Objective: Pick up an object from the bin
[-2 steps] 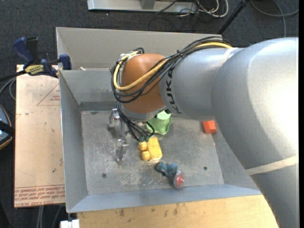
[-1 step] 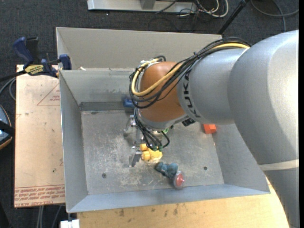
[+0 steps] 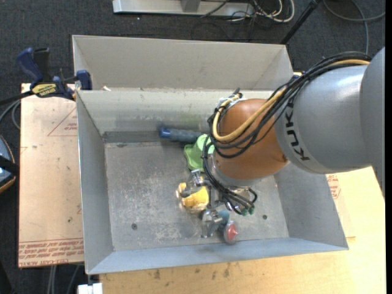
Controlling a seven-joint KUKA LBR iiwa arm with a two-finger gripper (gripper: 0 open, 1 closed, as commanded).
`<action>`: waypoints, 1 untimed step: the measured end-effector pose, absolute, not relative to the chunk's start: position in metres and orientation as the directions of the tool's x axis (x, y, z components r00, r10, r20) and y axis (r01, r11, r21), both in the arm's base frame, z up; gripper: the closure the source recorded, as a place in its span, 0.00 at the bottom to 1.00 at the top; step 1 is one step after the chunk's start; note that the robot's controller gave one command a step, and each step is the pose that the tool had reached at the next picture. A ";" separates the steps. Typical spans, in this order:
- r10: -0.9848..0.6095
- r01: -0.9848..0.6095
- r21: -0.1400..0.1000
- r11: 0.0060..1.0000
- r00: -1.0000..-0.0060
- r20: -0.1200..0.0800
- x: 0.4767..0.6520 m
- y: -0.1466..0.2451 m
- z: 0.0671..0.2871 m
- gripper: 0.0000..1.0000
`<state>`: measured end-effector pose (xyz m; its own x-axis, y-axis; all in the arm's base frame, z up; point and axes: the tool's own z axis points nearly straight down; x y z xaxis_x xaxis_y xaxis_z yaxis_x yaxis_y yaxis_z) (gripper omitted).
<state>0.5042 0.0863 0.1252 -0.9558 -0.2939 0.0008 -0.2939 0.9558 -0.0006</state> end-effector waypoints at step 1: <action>-0.295 -0.295 0.001 0.955 -0.955 0.000 0.504 0.088 0.125 1.00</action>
Offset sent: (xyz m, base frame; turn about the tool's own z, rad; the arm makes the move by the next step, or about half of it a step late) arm 0.0000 0.0000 0.0000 0.0000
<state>0.5042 0.0878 0.1248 -0.9554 -0.2954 0.0001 -0.2954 0.9554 0.0014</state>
